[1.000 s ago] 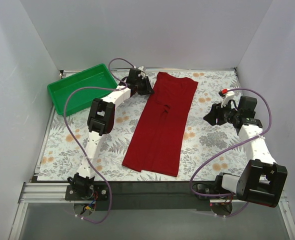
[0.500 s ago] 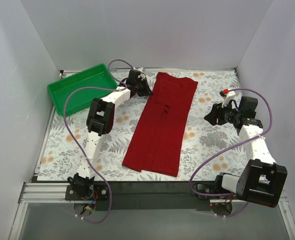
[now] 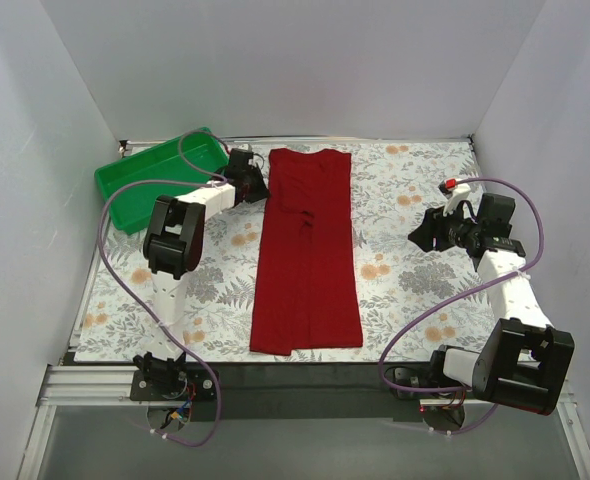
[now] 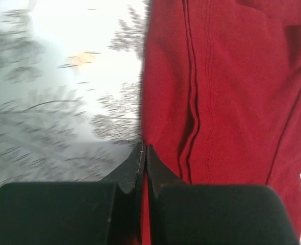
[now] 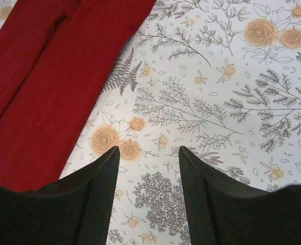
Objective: Fold and stack the t-shirts
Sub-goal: Fold the tshirt
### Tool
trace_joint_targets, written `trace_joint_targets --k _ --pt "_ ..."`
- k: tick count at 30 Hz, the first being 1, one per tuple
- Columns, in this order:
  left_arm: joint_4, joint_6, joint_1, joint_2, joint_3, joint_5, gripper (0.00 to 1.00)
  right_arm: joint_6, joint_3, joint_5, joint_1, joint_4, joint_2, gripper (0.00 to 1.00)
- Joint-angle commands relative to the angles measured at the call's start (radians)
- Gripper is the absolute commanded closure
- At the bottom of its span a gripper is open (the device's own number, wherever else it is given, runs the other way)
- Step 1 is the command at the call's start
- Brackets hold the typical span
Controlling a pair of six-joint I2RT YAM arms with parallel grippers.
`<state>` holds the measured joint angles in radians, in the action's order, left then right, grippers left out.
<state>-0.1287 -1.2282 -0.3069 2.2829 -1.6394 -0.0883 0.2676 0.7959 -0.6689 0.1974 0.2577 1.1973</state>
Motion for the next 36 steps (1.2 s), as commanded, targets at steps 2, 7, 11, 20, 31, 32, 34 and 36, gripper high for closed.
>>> trace_joint_targets --k 2,7,11,20,31,32,34,36 --pt "-0.012 -0.014 0.018 -0.098 0.062 0.150 1.00 0.005 -0.011 -0.012 0.008 -0.029 -0.015 0.51" --pt "-0.008 0.002 0.019 -0.100 0.030 0.095 0.93 0.045 -0.011 -0.040 0.008 -0.015 -0.008 0.49" --pt "0.008 0.044 0.017 -0.109 -0.031 -0.051 0.54 0.143 -0.001 -0.121 0.007 0.040 -0.007 0.44" --pt "0.123 0.260 0.009 -0.450 0.114 -0.292 0.41 0.686 0.057 -0.340 -0.033 0.320 -0.024 0.37" --pt "0.154 1.175 -0.130 -1.440 1.049 -0.729 0.14 1.184 -0.073 -0.244 -0.518 0.539 -0.168 0.24" --pt "0.093 1.194 -0.168 -1.492 1.094 -0.670 0.14 1.161 -0.083 -0.227 -0.541 0.513 -0.173 0.25" --pt "-0.066 1.222 -0.277 -1.600 1.128 -0.611 0.15 1.101 -0.121 -0.163 -0.613 0.486 -0.177 0.26" --pt "-0.205 1.224 -0.325 -1.652 1.158 -0.577 0.17 1.072 -0.153 -0.115 -0.683 0.450 -0.180 0.26"
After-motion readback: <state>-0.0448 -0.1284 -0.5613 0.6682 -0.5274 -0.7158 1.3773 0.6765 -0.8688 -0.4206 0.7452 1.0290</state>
